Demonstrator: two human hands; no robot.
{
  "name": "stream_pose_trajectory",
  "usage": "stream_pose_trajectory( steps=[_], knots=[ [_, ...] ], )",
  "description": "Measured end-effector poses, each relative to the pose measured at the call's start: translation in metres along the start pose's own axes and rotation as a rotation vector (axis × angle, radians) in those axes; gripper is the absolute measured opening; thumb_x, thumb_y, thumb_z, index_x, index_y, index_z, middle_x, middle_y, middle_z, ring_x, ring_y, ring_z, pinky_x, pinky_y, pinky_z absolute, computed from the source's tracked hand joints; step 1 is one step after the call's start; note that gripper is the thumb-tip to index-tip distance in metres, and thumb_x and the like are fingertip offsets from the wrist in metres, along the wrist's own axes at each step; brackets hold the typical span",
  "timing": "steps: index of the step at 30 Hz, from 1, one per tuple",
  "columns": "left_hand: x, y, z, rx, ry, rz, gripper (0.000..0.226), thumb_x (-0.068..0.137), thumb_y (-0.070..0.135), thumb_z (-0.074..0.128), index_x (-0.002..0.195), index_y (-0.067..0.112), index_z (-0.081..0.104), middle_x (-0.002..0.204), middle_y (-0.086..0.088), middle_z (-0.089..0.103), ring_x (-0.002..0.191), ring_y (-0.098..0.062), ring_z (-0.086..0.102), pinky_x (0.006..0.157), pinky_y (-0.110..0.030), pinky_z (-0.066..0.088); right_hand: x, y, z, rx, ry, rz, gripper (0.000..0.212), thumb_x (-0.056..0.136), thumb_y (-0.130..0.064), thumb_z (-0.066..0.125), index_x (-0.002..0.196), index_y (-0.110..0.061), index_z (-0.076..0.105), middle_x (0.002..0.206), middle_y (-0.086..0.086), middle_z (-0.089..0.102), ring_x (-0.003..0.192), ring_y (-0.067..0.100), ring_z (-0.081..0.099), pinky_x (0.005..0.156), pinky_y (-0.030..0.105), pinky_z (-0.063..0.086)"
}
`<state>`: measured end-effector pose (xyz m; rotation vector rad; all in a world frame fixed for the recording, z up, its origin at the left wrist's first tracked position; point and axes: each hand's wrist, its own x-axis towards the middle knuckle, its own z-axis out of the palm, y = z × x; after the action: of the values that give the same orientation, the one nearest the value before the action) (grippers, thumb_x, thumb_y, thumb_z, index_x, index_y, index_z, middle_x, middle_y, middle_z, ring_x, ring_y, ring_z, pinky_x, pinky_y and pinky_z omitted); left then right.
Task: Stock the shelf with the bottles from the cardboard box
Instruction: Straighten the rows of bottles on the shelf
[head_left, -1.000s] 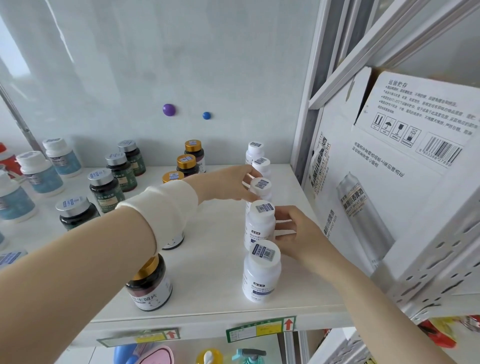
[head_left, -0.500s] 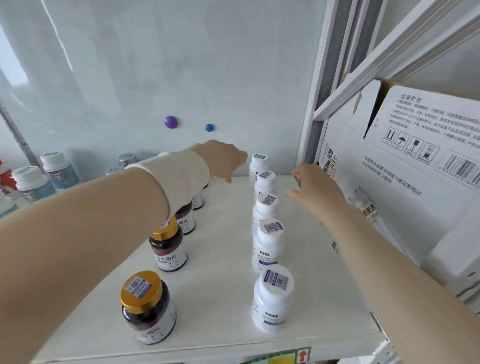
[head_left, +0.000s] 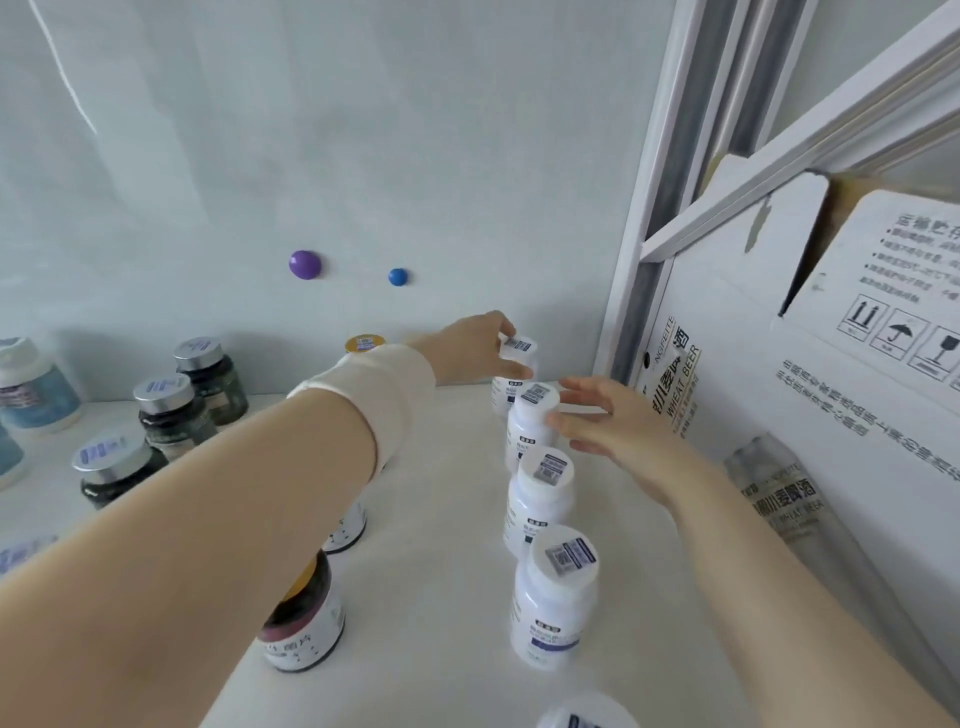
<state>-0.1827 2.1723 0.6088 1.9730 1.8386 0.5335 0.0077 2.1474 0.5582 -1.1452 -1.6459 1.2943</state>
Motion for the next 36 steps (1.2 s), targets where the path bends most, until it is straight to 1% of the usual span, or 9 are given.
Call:
stream_pose_trajectory(
  steps=[3,8,12,18,23,26,28,32,36],
  knots=[
    [0.008,-0.004,0.004,-0.063,0.028,0.000,0.062,0.080,0.037,0.069,0.132,0.018,0.040,0.125,0.000,0.051,0.105,-0.014,0.047,0.085,-0.024,0.032,0.003,0.002,0.003,0.012,-0.035,-0.042,0.056,0.072,-0.022,0.076,0.123,-0.019,0.054,0.118,-0.007,0.061,0.097,0.003,0.063,0.073,0.019,0.053],
    [0.019,-0.007,0.010,-0.078,0.025,0.001,0.055,0.078,0.031,0.072,0.124,0.016,0.048,0.123,0.000,0.054,0.110,-0.018,0.051,0.089,-0.026,0.038,0.005,0.006,0.008,0.025,-0.054,-0.062,0.041,0.073,-0.017,0.076,0.111,-0.021,0.062,0.110,-0.004,0.067,0.096,0.014,0.067,0.081,0.032,0.057],
    [0.021,-0.006,0.011,-0.079,0.033,0.019,0.039,0.079,0.027,0.070,0.112,0.013,0.055,0.111,-0.001,0.057,0.096,-0.016,0.051,0.080,-0.026,0.038,0.009,0.006,0.012,0.020,-0.051,-0.075,0.032,0.074,-0.013,0.075,0.104,-0.019,0.064,0.101,-0.004,0.069,0.085,0.011,0.068,0.068,0.022,0.057],
    [0.021,-0.007,0.003,-0.083,0.006,0.020,0.038,0.079,0.023,0.071,0.111,0.009,0.055,0.114,-0.007,0.059,0.087,-0.019,0.053,0.088,-0.036,0.047,0.017,0.005,0.018,0.024,-0.062,-0.084,0.030,0.073,-0.010,0.076,0.095,-0.024,0.062,0.094,-0.006,0.067,0.076,0.006,0.066,0.056,0.016,0.053],
    [0.022,-0.010,0.005,-0.093,0.008,0.016,0.041,0.079,0.024,0.071,0.114,0.010,0.054,0.117,-0.006,0.058,0.090,-0.018,0.052,0.091,-0.036,0.047,0.018,0.008,0.018,0.013,-0.060,-0.076,0.032,0.073,-0.013,0.077,0.097,-0.026,0.061,0.097,-0.008,0.065,0.083,0.009,0.065,0.055,0.014,0.050],
    [0.021,-0.010,0.005,-0.046,0.006,0.012,0.045,0.079,0.029,0.070,0.116,0.015,0.051,0.118,-0.001,0.057,0.098,-0.016,0.050,0.086,-0.028,0.041,0.017,0.006,0.018,-0.046,-0.071,-0.064,0.034,0.073,-0.018,0.077,0.101,-0.028,0.059,0.102,-0.009,0.064,0.090,0.010,0.065,0.068,0.020,0.053],
    [0.019,-0.009,0.003,-0.022,-0.016,0.003,0.051,0.079,0.031,0.070,0.122,0.016,0.047,0.123,0.000,0.054,0.109,-0.017,0.050,0.094,-0.031,0.040,0.014,0.001,0.016,-0.068,-0.069,-0.052,0.037,0.073,-0.022,0.077,0.103,-0.031,0.058,0.107,-0.010,0.063,0.093,0.006,0.063,0.070,0.016,0.050],
    [0.004,-0.003,-0.019,0.120,-0.049,-0.027,0.056,0.083,0.033,0.066,0.131,0.016,0.042,0.130,-0.001,0.051,0.118,-0.019,0.047,0.098,-0.030,0.036,0.009,-0.019,0.008,-0.165,0.046,-0.071,0.048,0.075,-0.031,0.074,0.118,-0.022,0.055,0.119,-0.006,0.060,0.105,0.010,0.057,0.066,0.014,0.040],
    [-0.032,0.006,-0.057,0.343,-0.029,-0.037,0.055,0.085,0.035,0.064,0.132,0.017,0.043,0.131,0.000,0.052,0.118,-0.020,0.048,0.100,-0.033,0.037,-0.004,-0.054,0.003,-0.393,0.118,-0.142,0.049,0.077,-0.033,0.073,0.120,-0.018,0.055,0.122,-0.002,0.059,0.099,0.009,0.053,0.066,0.018,0.039]
  ],
)
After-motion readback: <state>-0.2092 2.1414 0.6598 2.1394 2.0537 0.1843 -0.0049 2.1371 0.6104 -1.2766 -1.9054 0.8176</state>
